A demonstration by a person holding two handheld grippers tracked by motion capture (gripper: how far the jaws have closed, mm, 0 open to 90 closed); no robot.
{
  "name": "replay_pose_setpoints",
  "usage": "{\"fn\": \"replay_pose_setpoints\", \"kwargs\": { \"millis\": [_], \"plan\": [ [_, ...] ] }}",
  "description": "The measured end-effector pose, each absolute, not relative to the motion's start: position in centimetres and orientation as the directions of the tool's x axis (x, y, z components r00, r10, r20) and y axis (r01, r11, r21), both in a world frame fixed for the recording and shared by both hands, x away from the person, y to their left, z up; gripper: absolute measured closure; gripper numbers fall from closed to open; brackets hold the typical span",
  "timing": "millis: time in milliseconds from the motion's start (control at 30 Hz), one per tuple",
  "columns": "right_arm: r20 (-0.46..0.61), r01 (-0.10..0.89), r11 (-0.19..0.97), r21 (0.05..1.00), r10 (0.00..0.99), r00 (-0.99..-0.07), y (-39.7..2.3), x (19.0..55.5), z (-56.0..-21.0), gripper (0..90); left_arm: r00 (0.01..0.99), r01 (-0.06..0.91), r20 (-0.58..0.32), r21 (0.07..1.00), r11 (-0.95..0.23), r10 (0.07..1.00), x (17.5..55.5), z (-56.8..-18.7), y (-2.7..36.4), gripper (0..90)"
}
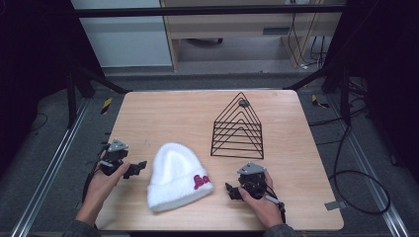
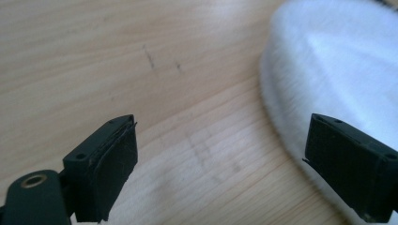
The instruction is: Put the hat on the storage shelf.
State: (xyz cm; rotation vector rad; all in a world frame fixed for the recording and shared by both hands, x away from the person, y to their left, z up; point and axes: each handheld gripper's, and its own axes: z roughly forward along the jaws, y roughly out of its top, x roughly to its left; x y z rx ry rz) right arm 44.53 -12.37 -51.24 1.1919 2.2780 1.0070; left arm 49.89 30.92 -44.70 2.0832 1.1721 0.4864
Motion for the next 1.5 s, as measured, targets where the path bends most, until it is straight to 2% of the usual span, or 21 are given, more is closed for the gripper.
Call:
{"fn": "replay_pose_setpoints", "kwargs": {
  "millis": [267, 567, 967, 1133, 1500],
  "plan": [
    [-0.004, 0.552, 0.383, 0.741, 0.823, -0.567, -12.4, 44.5, -51.2, 9.7, 0.597, 0.564, 0.015, 0.703, -0.433, 0.802, 51.4, -42.5, 27.7, 10.3],
    [-0.005, 0.554, 0.381, 0.74, 0.827, -0.562, -12.4, 44.6, -51.2, 9.7, 0.623, 0.575, 0.025, 0.664, -0.478, 0.782, 53.1, -42.6, 25.7, 10.5],
    [-0.005, 0.554, 0.381, 0.74, 0.827, -0.562, -12.4, 44.6, -51.2, 9.7, 0.627, 0.606, -0.01, 0.635, -0.48, 0.779, 54.3, -44.0, 24.1, 25.0],
    [-0.005, 0.554, 0.381, 0.74, 0.827, -0.562, -12.4, 44.6, -51.2, 9.6, 0.627, 0.622, 0.001, 0.602, -0.501, 0.779, 55.1, -45.1, 23.4, 33.1],
    [-0.005, 0.554, 0.381, 0.74, 0.827, -0.562, -12.4, 44.6, -51.2, 9.7, 0.629, 0.632, 0.028, 0.564, -0.531, 0.777, 55.3, -45.6, 23.4, 42.4]
  ]
}}
